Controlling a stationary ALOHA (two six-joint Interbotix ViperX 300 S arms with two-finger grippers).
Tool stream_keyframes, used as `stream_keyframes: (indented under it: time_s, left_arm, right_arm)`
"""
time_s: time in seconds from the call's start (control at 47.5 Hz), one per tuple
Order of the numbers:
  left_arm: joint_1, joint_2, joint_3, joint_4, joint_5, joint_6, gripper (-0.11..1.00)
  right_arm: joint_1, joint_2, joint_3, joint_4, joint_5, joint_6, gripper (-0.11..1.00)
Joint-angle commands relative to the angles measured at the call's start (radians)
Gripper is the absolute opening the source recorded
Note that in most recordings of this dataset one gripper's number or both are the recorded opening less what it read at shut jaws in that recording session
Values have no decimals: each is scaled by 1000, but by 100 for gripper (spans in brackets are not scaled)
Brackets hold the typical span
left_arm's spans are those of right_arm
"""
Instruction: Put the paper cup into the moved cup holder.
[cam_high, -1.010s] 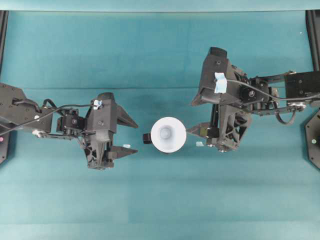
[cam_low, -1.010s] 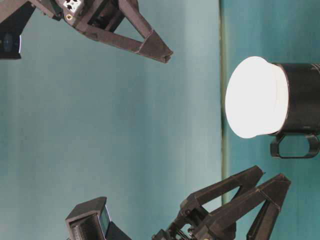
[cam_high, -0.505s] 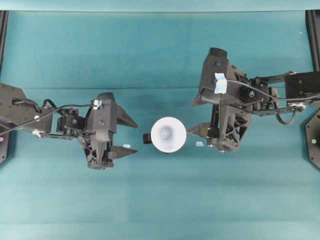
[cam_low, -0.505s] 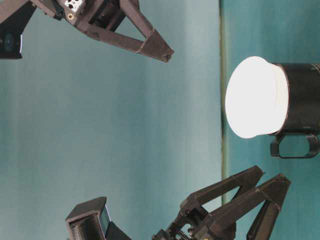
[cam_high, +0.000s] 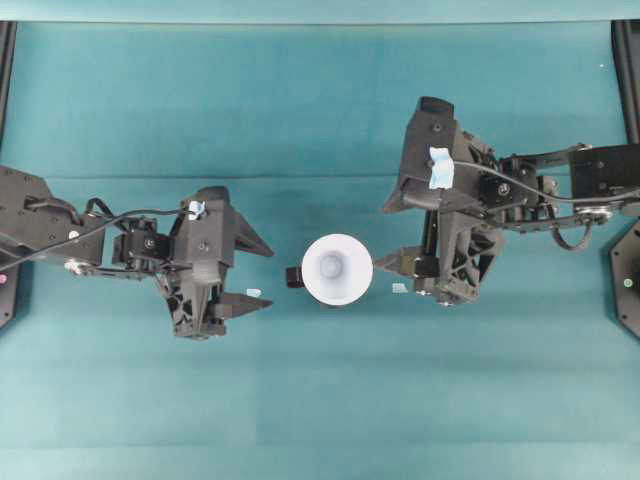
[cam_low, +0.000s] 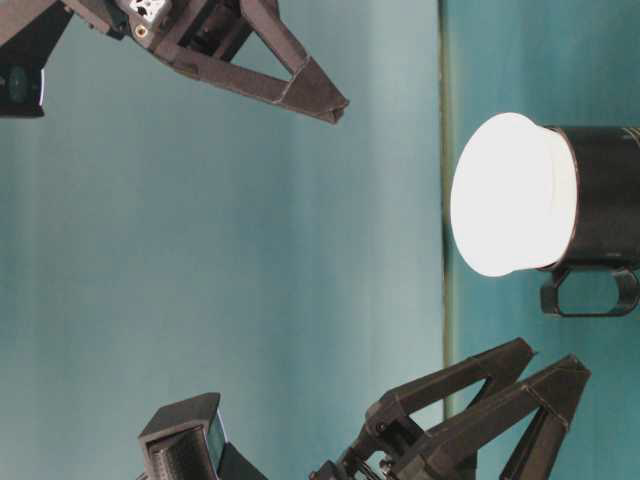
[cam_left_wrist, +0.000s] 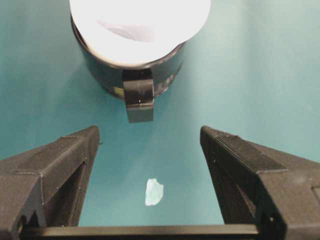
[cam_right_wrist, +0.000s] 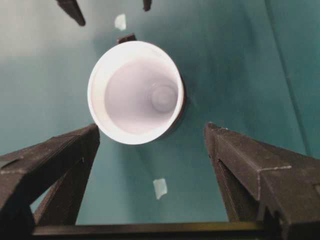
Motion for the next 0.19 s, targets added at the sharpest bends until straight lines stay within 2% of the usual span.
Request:
stream_keyframes:
  time_s: [0.0,0.168]
  left_arm:
    - [-3,-14,-14,2,-3,-2,82]
    - [-3,-14,-14,2,-3,-2,82]
  right_arm:
    - [5,-21,-9,-2,-5,-3,92]
    - [5,-21,-9,-2,-6,-3,92]
